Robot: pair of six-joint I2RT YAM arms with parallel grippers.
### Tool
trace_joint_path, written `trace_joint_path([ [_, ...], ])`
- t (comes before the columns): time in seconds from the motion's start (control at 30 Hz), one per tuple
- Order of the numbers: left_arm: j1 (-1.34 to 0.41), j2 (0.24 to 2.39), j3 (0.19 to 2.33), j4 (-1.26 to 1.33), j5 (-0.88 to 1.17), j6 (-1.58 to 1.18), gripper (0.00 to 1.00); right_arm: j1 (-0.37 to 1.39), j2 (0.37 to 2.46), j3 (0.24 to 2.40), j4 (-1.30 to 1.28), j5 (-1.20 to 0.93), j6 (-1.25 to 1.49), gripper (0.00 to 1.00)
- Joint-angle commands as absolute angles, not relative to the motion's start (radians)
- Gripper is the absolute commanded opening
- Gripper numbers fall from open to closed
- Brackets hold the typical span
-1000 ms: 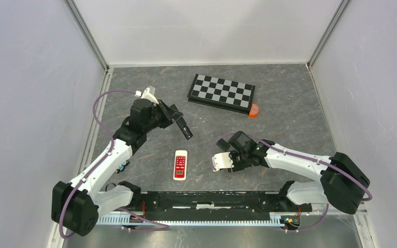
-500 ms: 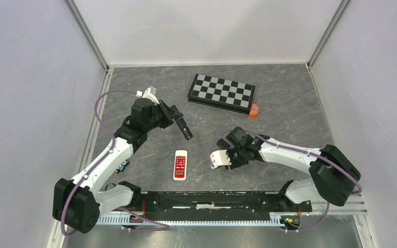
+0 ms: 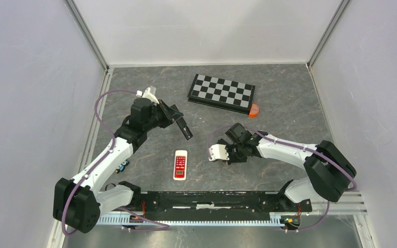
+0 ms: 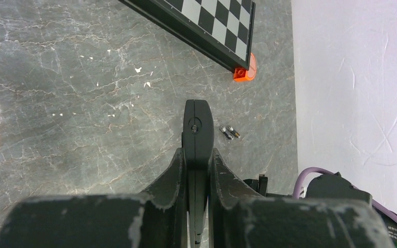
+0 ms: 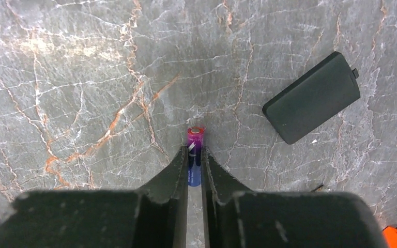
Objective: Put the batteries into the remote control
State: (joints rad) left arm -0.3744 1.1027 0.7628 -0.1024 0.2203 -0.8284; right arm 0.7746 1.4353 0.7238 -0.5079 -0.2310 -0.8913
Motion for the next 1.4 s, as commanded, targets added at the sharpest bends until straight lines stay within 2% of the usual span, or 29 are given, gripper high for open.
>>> trace_joint_path([
  [0.0,-0.368,1.087,0.731,-0.005,0.241,-0.829,0.02,0.765,1.442,0.701,-0.469,-0.245,-0.77,0.26],
  [0.07,-0.367,1.084,0.717,-0.003,0.237,-0.841,0.02,0.765,1.425,0.653,-0.456,-0.249,-0.766,0.37],
  [0.13,-0.368,1.085,0.715,-0.003,0.236,-0.841,0.02,0.763,1.405,0.621,-0.442,-0.244,-0.777,0.37],
  [0.2,-0.368,1.089,0.718,-0.003,0.236,-0.841,0.02,0.759,1.398,0.618,-0.451,-0.247,-0.795,0.28],
  [0.23,-0.368,1.091,0.719,0.022,0.236,-0.841,0.02,0.753,1.399,0.622,-0.457,-0.247,-0.798,0.2],
  [0.33,-0.368,1.094,0.726,0.03,0.239,-0.835,0.02,0.74,1.437,0.649,-0.481,-0.256,-0.796,0.1],
  [0.47,-0.367,1.103,0.722,0.048,0.264,-0.819,0.02,0.738,1.468,0.666,-0.483,-0.244,-0.761,0.03],
  [0.6,-0.369,1.126,0.667,0.157,0.328,-0.85,0.02,0.738,1.407,0.674,-0.408,-0.246,-0.673,0.0],
  [0.8,-0.384,1.241,0.573,0.386,0.419,-0.949,0.02,0.738,1.295,0.673,-0.27,-0.291,-0.435,0.0],
  [0.93,-0.413,1.319,0.528,0.512,0.433,-0.98,0.02,0.738,1.234,0.642,-0.191,-0.213,-0.239,0.0],
  [1.07,-0.455,1.394,0.51,0.612,0.448,-0.996,0.02,0.739,1.23,0.659,-0.17,-0.129,-0.046,0.0],
  [1.37,-0.467,1.499,0.505,0.776,0.525,-1.099,0.02,0.794,1.21,0.711,-0.046,-0.096,0.3,0.0],
])
